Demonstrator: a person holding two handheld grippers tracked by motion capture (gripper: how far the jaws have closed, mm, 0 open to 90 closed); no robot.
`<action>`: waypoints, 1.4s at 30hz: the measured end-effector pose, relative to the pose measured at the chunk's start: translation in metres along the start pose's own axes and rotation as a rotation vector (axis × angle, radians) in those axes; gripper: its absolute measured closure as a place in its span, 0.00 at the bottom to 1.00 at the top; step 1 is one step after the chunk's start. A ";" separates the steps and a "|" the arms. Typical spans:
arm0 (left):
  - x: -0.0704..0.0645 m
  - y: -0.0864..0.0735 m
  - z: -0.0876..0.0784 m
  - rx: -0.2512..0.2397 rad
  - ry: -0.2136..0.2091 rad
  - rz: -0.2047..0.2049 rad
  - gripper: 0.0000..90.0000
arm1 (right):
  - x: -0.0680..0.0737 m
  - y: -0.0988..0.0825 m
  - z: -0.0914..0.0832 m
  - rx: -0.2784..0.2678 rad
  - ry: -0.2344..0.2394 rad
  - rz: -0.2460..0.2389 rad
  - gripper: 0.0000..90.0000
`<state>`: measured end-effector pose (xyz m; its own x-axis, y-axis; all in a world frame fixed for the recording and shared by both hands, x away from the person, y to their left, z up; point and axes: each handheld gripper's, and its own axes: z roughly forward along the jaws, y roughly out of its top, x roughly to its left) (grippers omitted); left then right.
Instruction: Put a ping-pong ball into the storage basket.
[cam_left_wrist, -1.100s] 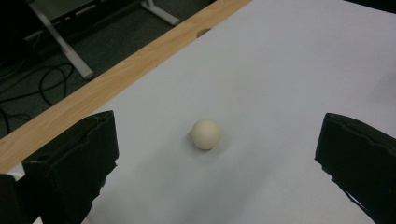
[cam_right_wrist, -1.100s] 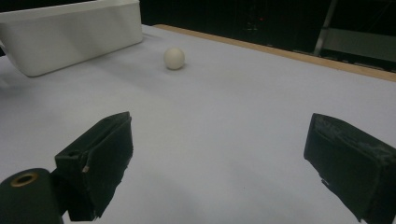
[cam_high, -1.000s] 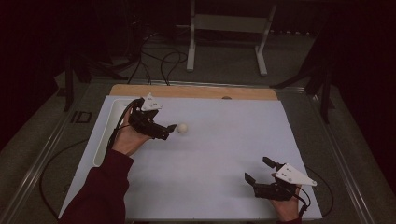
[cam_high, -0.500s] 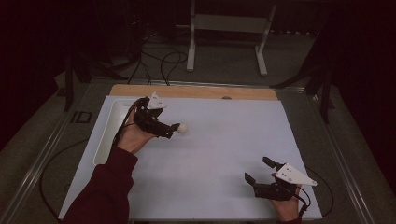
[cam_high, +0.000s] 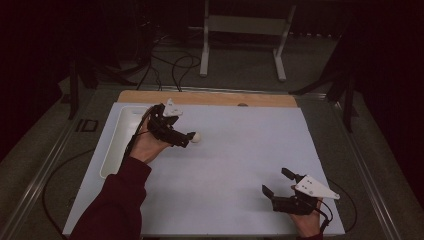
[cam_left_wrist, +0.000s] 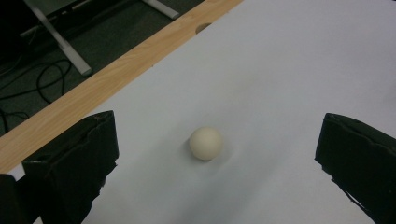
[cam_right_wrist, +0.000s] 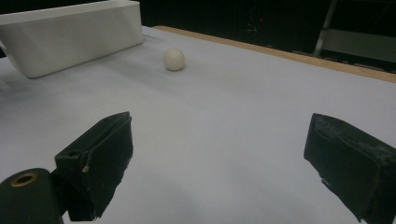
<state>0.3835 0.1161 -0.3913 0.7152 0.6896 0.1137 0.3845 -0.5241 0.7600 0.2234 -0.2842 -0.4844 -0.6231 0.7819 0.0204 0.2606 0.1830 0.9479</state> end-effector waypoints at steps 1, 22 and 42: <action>0.000 0.000 0.001 -0.001 0.000 -0.003 0.00 | 0.000 0.000 0.000 0.000 0.000 0.000 0.09; -0.002 0.002 0.013 -0.007 -0.020 0.002 0.00 | 0.000 0.000 -0.001 -0.002 0.001 0.002 0.09; -0.005 0.000 0.024 -0.031 -0.048 0.017 0.00 | 0.000 0.000 -0.001 -0.002 0.002 0.003 0.09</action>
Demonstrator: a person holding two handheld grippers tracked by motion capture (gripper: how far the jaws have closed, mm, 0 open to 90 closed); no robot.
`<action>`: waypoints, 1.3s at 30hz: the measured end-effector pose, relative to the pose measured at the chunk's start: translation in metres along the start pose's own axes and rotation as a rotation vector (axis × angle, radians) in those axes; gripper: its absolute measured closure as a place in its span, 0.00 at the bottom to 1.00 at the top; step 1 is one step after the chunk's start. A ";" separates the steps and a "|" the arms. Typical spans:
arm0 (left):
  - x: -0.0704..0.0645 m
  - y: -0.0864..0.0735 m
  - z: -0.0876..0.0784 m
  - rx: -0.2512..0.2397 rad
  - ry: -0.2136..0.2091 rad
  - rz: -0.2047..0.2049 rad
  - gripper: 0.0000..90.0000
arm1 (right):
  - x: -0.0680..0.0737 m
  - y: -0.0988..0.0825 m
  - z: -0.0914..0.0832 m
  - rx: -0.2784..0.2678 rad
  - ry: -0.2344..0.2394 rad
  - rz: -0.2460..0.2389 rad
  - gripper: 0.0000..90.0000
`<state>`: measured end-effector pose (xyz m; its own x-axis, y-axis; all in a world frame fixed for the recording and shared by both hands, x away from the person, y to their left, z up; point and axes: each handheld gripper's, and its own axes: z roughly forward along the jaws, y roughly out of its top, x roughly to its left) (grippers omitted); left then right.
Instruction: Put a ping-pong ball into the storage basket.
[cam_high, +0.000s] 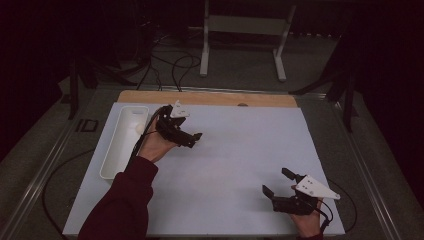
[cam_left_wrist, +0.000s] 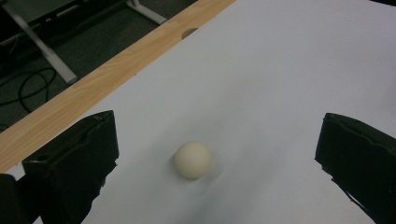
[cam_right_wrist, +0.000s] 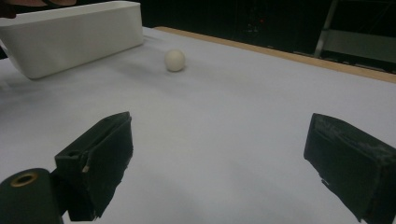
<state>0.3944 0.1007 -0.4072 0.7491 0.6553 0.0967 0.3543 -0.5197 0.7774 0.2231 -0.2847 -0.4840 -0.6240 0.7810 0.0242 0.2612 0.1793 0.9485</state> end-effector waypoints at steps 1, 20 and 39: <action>0.000 0.000 0.001 0.001 -0.002 0.000 0.00 | 0.000 0.000 0.000 0.000 0.000 -0.001 0.09; 0.003 -0.002 0.016 0.018 -0.004 -0.012 0.00 | 0.000 0.000 0.001 0.002 0.005 0.000 0.09; 0.005 -0.006 0.033 0.045 0.003 -0.045 0.00 | -0.001 -0.001 0.001 0.002 0.001 -0.001 0.09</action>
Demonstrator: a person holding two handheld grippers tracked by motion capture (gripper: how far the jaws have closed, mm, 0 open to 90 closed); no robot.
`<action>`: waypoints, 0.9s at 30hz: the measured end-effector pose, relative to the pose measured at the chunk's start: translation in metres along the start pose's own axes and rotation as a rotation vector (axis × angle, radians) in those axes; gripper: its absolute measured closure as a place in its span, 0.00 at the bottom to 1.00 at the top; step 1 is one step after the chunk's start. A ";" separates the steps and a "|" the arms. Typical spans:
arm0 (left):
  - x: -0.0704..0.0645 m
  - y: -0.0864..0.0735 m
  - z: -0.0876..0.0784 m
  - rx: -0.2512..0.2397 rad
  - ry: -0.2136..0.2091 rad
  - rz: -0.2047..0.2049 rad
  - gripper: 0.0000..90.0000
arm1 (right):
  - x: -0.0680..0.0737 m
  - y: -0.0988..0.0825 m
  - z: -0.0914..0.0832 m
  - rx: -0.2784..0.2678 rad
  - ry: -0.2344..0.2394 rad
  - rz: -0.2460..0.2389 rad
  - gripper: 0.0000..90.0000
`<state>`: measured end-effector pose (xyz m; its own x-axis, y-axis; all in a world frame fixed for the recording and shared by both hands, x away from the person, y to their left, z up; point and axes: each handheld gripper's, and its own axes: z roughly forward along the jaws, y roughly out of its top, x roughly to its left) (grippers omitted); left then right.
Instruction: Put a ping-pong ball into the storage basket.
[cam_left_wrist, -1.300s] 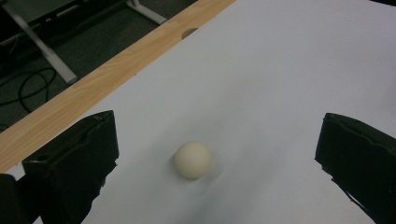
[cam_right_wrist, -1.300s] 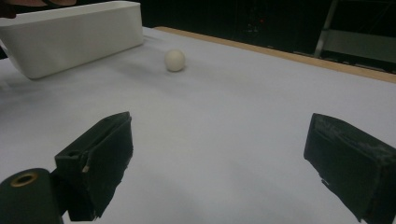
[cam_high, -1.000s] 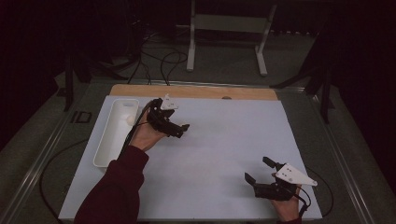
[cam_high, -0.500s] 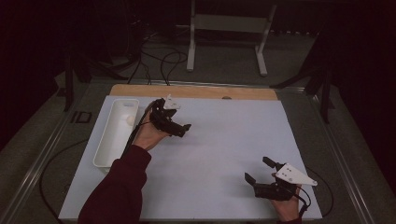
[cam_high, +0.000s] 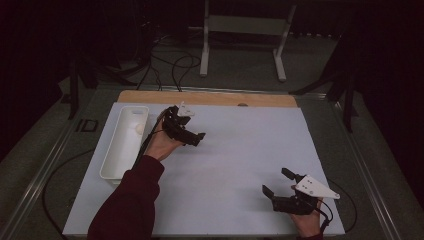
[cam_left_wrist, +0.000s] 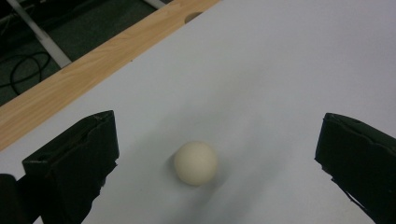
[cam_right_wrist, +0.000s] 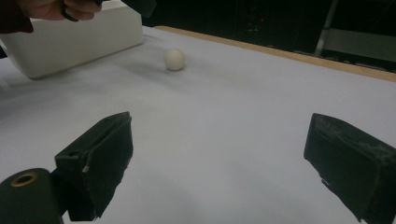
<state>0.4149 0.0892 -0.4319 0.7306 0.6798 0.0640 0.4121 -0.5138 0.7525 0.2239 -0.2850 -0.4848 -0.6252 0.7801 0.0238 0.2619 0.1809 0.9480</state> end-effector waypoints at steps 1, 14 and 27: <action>0.000 0.000 0.002 0.008 0.001 0.003 0.00 | 0.000 0.000 0.000 0.001 0.000 0.000 0.09; 0.003 -0.002 0.009 0.009 0.016 -0.018 0.00 | -0.001 0.000 -0.001 -0.005 -0.002 0.003 0.09; 0.003 -0.006 0.022 0.041 0.017 -0.026 0.00 | -0.001 0.000 -0.001 -0.005 -0.001 0.007 0.09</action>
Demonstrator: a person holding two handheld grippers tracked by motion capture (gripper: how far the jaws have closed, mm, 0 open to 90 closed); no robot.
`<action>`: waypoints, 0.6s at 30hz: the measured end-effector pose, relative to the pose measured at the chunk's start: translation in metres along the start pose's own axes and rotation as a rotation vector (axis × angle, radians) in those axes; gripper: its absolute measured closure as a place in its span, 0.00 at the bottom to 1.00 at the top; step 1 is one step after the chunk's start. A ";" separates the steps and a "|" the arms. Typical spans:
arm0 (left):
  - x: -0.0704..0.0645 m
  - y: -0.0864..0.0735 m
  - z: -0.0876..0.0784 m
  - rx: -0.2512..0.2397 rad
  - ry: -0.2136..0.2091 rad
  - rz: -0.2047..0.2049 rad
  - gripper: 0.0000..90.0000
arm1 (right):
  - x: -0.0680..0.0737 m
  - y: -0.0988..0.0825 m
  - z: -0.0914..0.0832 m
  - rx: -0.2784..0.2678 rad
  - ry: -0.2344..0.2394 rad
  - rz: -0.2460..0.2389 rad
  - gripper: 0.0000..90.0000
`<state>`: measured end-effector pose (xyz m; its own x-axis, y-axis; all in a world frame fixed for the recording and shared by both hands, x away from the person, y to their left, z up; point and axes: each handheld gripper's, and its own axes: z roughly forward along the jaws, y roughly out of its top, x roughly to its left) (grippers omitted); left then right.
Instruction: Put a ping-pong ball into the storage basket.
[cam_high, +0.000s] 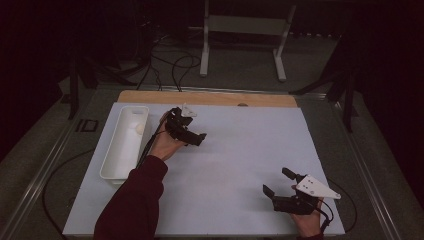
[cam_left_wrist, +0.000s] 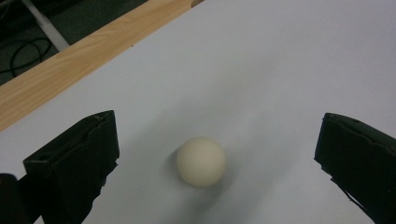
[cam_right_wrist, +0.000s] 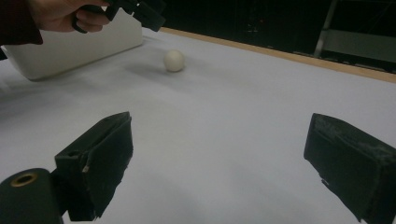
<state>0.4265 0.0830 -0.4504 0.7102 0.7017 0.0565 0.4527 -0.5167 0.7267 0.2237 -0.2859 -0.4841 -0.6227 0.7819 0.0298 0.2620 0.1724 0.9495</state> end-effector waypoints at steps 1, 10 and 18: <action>0.000 0.000 0.001 0.002 0.000 -0.003 0.00 | 0.000 0.000 0.000 0.000 -0.001 0.000 0.09; 0.000 -0.002 0.008 0.012 0.005 -0.014 0.00 | 0.000 0.000 0.000 0.000 0.000 0.000 0.09; 0.001 -0.005 0.014 0.029 0.010 -0.035 0.00 | 0.000 0.000 0.000 0.001 0.001 -0.004 0.09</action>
<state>0.4327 0.0793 -0.4632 0.6883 0.7245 0.0378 0.4933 -0.5056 0.7079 0.2237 -0.2862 -0.4839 -0.6243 0.7807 0.0267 0.2606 0.1759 0.9493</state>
